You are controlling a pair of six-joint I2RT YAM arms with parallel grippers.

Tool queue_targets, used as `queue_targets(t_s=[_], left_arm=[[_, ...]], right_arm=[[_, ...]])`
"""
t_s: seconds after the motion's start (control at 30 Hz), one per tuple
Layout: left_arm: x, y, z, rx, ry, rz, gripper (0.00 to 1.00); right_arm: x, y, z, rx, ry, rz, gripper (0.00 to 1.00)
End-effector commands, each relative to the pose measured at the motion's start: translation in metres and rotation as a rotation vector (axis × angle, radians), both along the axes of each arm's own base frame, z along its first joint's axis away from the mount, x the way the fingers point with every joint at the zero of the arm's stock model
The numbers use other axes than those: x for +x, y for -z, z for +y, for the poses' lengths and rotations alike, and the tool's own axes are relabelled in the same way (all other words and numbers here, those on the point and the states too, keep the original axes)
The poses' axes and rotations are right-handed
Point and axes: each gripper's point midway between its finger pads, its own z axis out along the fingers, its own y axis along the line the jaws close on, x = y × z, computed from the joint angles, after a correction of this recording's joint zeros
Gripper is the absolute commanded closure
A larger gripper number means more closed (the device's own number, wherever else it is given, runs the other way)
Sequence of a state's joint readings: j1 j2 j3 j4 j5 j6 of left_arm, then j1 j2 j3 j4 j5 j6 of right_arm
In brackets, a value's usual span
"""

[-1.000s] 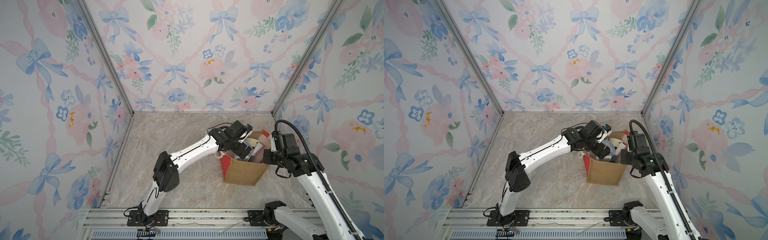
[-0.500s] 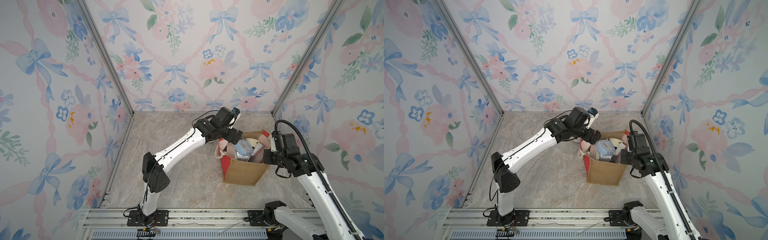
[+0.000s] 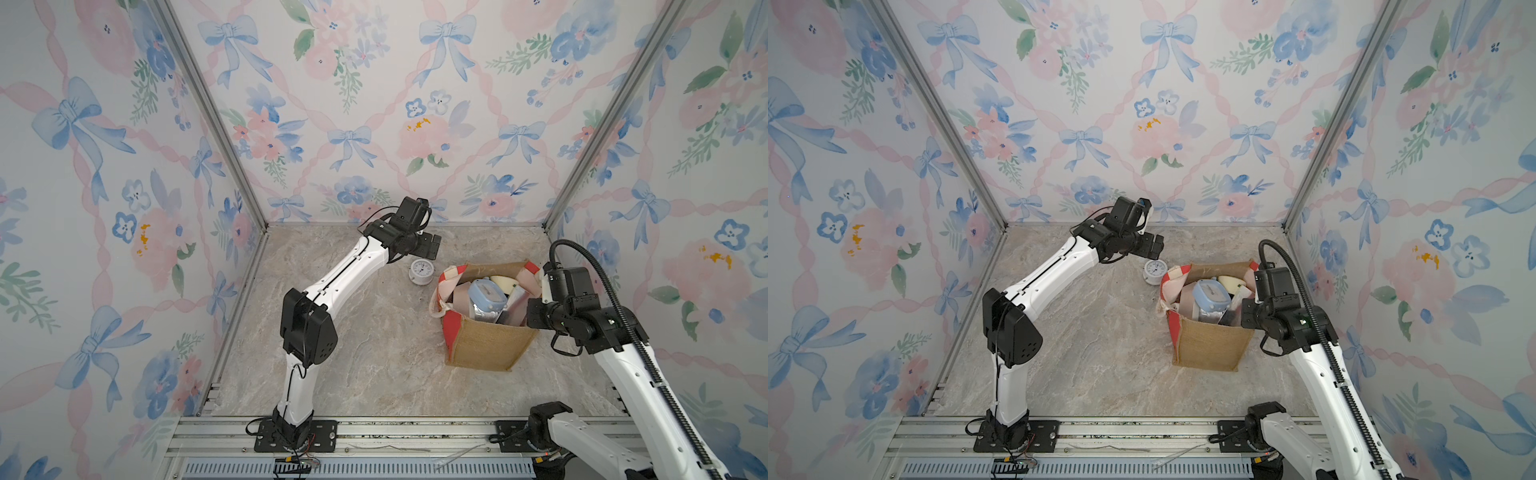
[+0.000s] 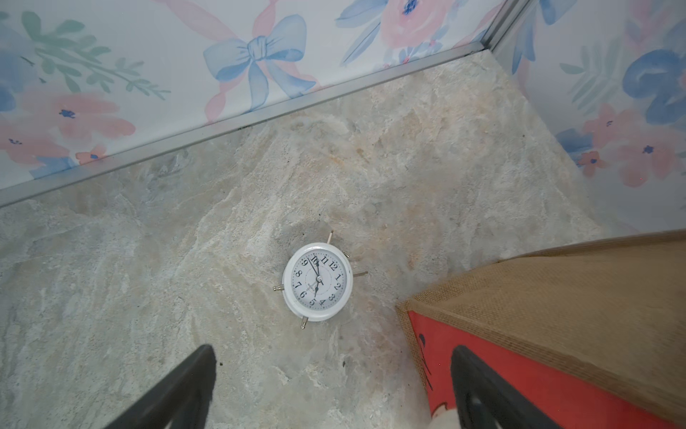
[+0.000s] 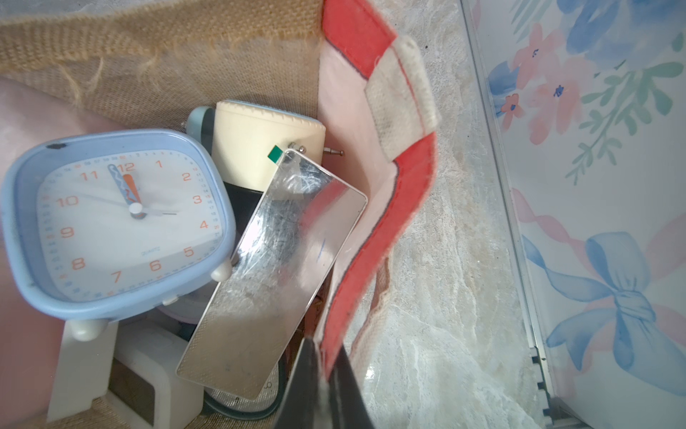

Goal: Put the alarm clock into the canvas bag
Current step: Pick up the alarm from the center of the board.

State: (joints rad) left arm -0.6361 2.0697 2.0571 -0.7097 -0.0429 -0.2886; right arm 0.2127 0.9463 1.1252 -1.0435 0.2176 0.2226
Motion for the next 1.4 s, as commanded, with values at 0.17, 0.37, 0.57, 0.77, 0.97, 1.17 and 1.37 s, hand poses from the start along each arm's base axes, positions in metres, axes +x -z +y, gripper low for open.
queue_targets(t_s=[0.17,0.37,0.57,0.77,0.97,1.17,1.37], left_arm=[[0.021,0.079,-0.013,0.027,-0.035,0.133,0.02],[0.034,0.116,-0.014,0.089,-0.074,0.146,0.02],[0.042,0.146,-0.016,0.132,-0.083,0.158,0.03],[0.045,0.161,-0.021,0.135,-0.078,0.171,0.03],[0.047,0.174,-0.014,0.183,-0.09,0.168,0.07],[0.045,0.181,-0.008,0.206,-0.091,0.177,0.09],[0.042,0.185,-0.004,0.216,-0.087,0.192,0.05]], right_arm=[[0.001,-0.006,0.002,-0.003,-0.02,-0.031,0.94],[0.001,-0.006,0.002,-0.006,-0.02,-0.035,0.94],[0.001,-0.007,0.002,-0.007,-0.019,-0.036,0.94],[0.002,-0.005,0.002,-0.008,-0.022,-0.026,0.94],[0.002,-0.005,0.002,-0.011,-0.02,-0.026,0.94],[0.002,-0.004,0.002,-0.01,-0.019,-0.024,0.94],[0.002,-0.004,0.002,-0.011,-0.017,-0.023,0.94]])
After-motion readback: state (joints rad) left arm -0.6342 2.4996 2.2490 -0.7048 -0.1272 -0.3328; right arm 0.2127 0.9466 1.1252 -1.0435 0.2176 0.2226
